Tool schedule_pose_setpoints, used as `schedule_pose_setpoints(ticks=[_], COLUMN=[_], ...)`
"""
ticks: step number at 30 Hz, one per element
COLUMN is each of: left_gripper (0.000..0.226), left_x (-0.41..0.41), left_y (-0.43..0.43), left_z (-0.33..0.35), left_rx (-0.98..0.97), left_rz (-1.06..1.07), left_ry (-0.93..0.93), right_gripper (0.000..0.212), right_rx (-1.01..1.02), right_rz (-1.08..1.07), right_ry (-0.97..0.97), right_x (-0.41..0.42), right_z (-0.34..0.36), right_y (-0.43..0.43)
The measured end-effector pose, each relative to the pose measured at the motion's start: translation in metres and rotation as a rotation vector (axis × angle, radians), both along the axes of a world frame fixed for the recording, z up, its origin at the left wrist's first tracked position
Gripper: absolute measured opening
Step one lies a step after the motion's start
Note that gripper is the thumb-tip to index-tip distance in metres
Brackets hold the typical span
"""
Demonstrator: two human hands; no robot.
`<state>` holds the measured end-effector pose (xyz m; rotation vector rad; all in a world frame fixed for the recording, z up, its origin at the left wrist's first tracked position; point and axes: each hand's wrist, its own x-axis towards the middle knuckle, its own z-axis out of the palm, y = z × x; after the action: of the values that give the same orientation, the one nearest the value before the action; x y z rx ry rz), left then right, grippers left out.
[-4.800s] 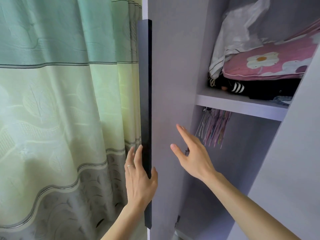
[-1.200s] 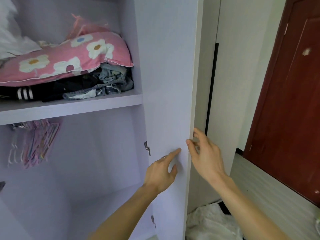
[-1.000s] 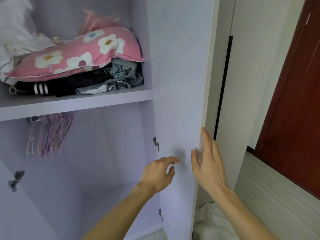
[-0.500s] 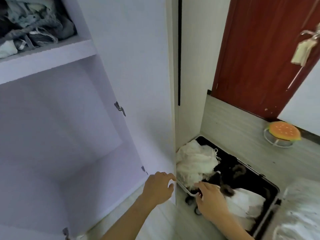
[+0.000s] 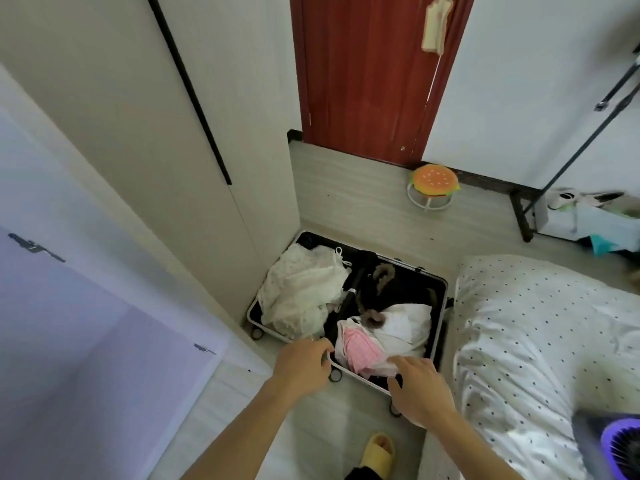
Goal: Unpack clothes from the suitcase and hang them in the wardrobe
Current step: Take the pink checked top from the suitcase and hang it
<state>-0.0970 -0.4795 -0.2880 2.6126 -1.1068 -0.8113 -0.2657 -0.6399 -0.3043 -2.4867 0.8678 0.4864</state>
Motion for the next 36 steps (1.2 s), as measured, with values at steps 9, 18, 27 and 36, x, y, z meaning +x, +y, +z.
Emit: schedule_pose_setpoints(ticks=[9,18,27,36], left_gripper=[0.031,0.054,0.082,0.086], left_x=[0.058,0.123,0.141,0.120], left_y=[-0.123,-0.188,-0.191,-0.163], left_z=[-0.078,-0.301,-0.574,-0.658], left_rx=[0.062,0.204,0.375,0.422], left_rz=[-0.042,-0.071,-0.172,-0.143], left_ry=[0.022,0.026,0.089,0.198], right_gripper=[0.046,0.050,0.064,0.032], right_rx=[-0.016,0.133,0.197,0.242], right_rz=[-0.096,-0.136,-0.155,-0.175], right_ry=[0.013,0.134,0.153,0.128], right_x=[0.052,0.116,0.176,0.172], right_z=[-0.054,-0.252,-0.515,-0.612], right_y=[-0.123,-0.175,-0.176,-0.146])
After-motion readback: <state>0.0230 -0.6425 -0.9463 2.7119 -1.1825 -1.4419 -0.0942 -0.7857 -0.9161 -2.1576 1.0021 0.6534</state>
